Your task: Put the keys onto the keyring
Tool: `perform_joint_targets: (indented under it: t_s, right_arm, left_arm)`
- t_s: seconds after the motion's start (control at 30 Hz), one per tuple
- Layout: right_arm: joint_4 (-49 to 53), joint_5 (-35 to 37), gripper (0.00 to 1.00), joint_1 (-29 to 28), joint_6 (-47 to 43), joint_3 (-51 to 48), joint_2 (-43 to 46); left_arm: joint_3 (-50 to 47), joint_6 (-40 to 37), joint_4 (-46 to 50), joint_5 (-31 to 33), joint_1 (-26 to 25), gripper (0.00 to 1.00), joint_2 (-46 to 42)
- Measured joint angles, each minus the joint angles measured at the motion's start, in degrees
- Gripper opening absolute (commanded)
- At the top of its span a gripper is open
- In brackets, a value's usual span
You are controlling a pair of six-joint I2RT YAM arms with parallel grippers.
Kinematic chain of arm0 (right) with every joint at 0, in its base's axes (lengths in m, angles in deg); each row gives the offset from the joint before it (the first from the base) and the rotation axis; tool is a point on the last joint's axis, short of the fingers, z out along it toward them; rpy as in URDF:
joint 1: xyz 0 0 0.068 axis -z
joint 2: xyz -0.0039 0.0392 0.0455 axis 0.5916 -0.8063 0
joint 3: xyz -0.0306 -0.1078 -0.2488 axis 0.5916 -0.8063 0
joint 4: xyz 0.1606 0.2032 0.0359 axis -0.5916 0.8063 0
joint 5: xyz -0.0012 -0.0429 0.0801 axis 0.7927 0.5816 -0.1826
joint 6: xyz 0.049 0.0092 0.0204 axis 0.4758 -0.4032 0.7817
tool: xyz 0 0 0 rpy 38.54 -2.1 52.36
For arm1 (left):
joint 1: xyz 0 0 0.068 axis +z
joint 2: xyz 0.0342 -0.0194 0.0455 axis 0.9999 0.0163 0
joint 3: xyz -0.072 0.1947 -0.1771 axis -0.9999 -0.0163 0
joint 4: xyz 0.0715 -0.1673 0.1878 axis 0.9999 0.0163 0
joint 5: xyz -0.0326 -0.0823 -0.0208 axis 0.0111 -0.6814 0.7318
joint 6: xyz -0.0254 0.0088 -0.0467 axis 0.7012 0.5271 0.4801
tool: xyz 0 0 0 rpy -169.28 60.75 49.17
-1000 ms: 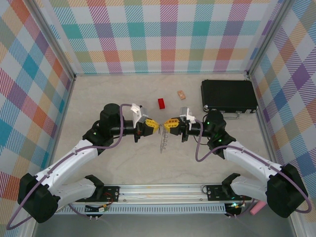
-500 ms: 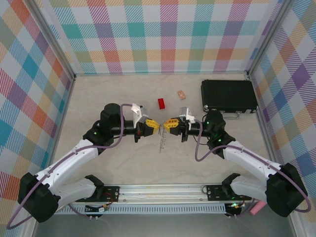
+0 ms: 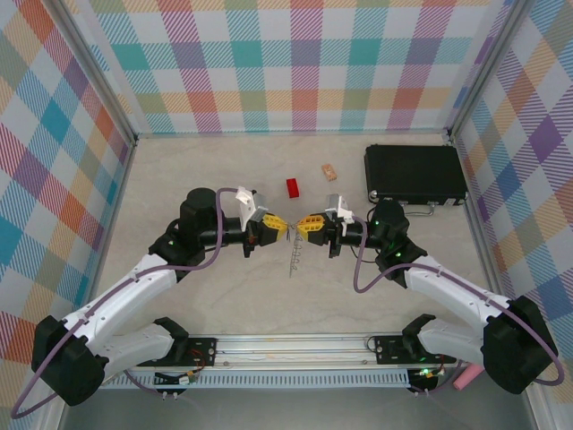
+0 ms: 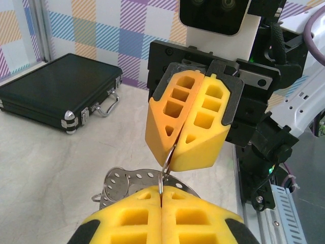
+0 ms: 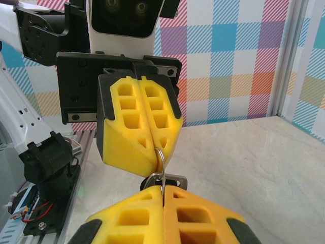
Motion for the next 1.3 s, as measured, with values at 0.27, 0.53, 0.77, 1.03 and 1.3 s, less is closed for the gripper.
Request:
perform_joint_targets:
  t_s: [0.27,0.53,0.77,1.03,1.3]
  right_arm:
    - [0.0,-0.2,0.0,0.0,0.2,0.0,0.0]
    - [-0.2,-0.2,0.0,0.0,0.5,0.0,0.0]
    - [-0.2,-0.1,0.0,0.0,0.6,0.0,0.0]
    - [-0.2,0.1,0.0,0.0,0.6,0.0,0.0]
    - [-0.2,0.0,0.0,0.0,0.6,0.0,0.0]
  left_arm:
    - [0.0,0.0,0.0,-0.7,0.0,0.0,0.4]
    - [0.0,0.2,0.0,-0.9,0.0,0.0,0.6]
    - [0.0,0.7,-0.1,-0.3,0.0,0.0,0.6]
    - [-0.3,0.8,-0.5,0.4,0.0,0.0,0.2]
    - [-0.3,0.8,-0.6,0.2,0.0,0.0,0.2]
